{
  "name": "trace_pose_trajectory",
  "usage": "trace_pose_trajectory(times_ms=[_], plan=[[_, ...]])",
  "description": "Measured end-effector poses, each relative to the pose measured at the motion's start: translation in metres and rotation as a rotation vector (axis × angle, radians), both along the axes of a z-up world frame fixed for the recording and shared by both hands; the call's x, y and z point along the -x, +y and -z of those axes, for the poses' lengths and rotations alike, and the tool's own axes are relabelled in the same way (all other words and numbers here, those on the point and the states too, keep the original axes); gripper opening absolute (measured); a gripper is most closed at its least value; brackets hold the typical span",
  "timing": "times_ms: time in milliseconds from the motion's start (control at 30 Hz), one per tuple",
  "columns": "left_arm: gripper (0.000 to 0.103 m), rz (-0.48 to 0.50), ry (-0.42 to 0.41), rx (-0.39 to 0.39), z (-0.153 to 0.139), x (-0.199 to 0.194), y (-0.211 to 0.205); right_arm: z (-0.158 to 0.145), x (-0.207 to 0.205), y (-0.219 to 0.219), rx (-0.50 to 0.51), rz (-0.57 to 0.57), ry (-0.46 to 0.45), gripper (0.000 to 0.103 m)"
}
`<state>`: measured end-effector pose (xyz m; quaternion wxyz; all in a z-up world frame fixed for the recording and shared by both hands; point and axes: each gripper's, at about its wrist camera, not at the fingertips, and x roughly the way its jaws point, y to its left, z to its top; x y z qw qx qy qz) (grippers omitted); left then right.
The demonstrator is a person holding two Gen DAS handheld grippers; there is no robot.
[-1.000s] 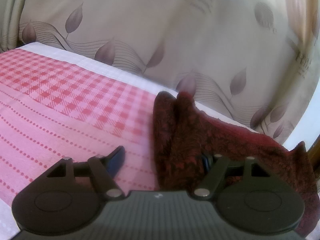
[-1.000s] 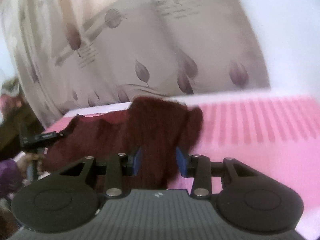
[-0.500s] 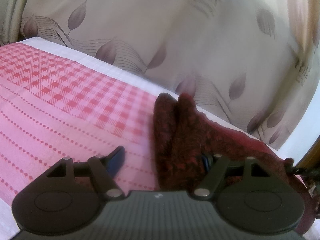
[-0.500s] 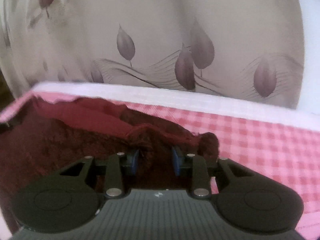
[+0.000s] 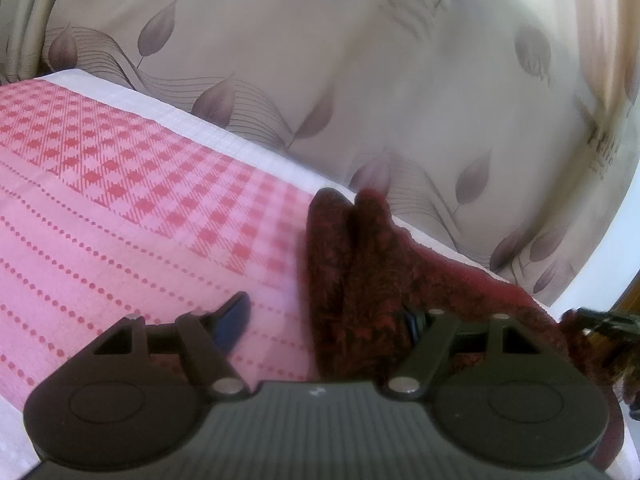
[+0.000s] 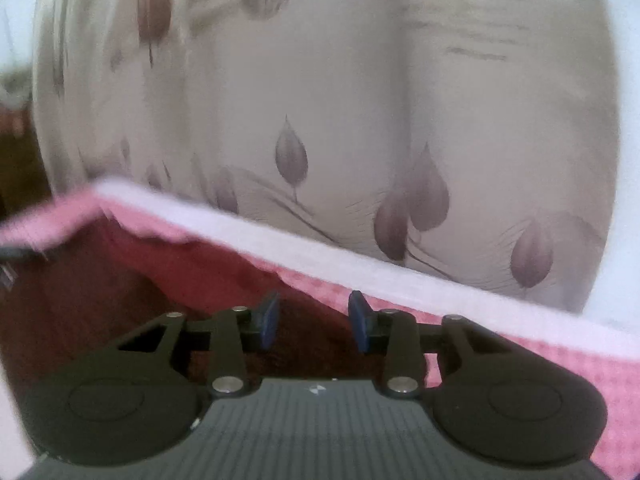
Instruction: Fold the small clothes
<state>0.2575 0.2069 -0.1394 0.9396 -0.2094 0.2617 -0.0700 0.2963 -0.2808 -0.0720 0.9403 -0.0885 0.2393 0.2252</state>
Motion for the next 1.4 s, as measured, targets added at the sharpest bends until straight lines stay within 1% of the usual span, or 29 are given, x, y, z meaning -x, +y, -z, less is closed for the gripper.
trace_pose_trajectory(times_ms=[33,67,100,133,167,200,233,267,300,333,367,433,467,567,667,767,833,867,900,933,1000,1067,1133,1200,1267,1300,1333,1367,1400], plan=[[0.074,0.0,0.0,0.002,0.0,0.0,0.001,0.004,-0.006,0.002,0.01,-0.003,0.017,0.038],[0.074,-0.001,0.0,0.002,0.0,0.0,0.001,0.01,-0.011,0.003,0.017,0.008,0.04,0.033],[0.074,-0.001,0.0,0.003,0.0,0.0,-0.001,0.016,-0.018,0.004,0.036,0.03,0.079,0.012],[0.074,-0.001,-0.001,0.003,0.0,0.0,0.001,0.023,-0.024,0.004,0.046,0.044,0.124,0.005],[0.074,-0.001,-0.001,0.003,0.0,0.0,-0.001,0.027,-0.027,0.001,0.029,0.048,0.144,0.005],[0.074,-0.001,-0.001,0.005,0.0,0.0,0.0,0.026,-0.027,-0.002,-0.002,0.061,0.14,0.005],[0.074,-0.002,-0.002,0.005,0.0,0.0,0.001,0.019,-0.023,-0.006,-0.039,0.095,0.112,0.005],[0.074,-0.002,-0.001,0.005,0.0,0.0,0.001,0.01,-0.017,-0.009,-0.068,0.11,0.067,0.011],[0.074,-0.002,-0.002,0.005,0.0,0.0,0.0,0.001,-0.011,-0.01,-0.099,0.104,0.025,0.022],[0.074,-0.002,-0.002,0.005,0.0,0.0,0.001,-0.011,-0.004,-0.006,-0.119,0.079,-0.015,0.024],[0.074,-0.002,-0.003,0.004,0.0,0.0,-0.001,-0.02,0.001,0.001,-0.123,0.027,-0.028,0.024],[0.074,-0.002,-0.003,0.004,0.0,0.0,0.0,-0.033,0.006,0.027,-0.12,-0.143,-0.007,0.024],[0.074,-0.002,-0.004,0.005,0.0,0.0,0.0,-0.036,0.007,0.05,-0.082,-0.224,0.011,0.023],[0.074,-0.006,-0.008,0.013,0.0,0.0,0.001,-0.029,0.005,0.107,0.061,-0.366,0.023,0.024],[0.074,-0.007,-0.012,0.024,0.001,0.001,0.002,-0.014,-0.005,0.149,0.146,-0.429,0.066,0.024],[0.074,-0.007,-0.016,0.035,0.001,0.001,0.004,0.0,-0.018,0.17,0.193,-0.431,0.094,0.024],[0.074,-0.009,-0.02,0.038,0.001,0.003,0.004,0.004,-0.023,0.18,0.201,-0.441,0.118,0.025],[0.074,-0.01,-0.021,0.039,0.001,0.003,0.004,0.004,-0.023,0.183,0.209,-0.441,0.116,0.018],[0.074,-0.01,-0.024,0.043,0.001,0.003,0.004,0.003,-0.019,0.183,0.218,-0.426,0.09,0.007],[0.074,-0.01,-0.028,0.047,0.001,0.004,0.005,0.0,-0.017,0.182,0.207,-0.431,0.073,0.002],[0.074,-0.011,-0.04,0.053,0.001,0.005,0.005,-0.006,-0.012,0.177,0.181,-0.432,0.026,0.002],[0.074,-0.017,-0.054,0.052,-0.001,0.008,0.005,-0.013,-0.014,0.177,0.153,-0.393,-0.024,0.002],[0.074,-0.019,-0.065,0.054,-0.001,0.009,0.005,-0.021,-0.02,0.175,0.105,-0.364,-0.045,0.002],[0.074,-0.021,-0.065,0.058,-0.002,0.009,0.005,-0.024,-0.031,0.175,0.082,-0.377,-0.02,0.002],[0.074,-0.022,-0.066,0.059,-0.002,0.01,0.006,-0.02,-0.04,0.178,0.063,-0.435,0.067,0.002],[0.074,-0.021,-0.067,0.059,-0.002,0.009,0.006,-0.017,-0.041,0.179,0.071,-0.452,0.082,0.011],[0.074,-0.021,-0.067,0.059,-0.002,0.01,0.006,-0.014,-0.04,0.181,0.091,-0.464,0.087,0.025],[0.074,-0.021,-0.068,0.059,-0.002,0.01,0.006,-0.011,-0.039,0.183,0.12,-0.47,0.093,0.045],[0.074,-0.021,-0.069,0.058,-0.002,0.009,0.006,-0.007,-0.038,0.184,0.137,-0.479,0.102,0.045]])
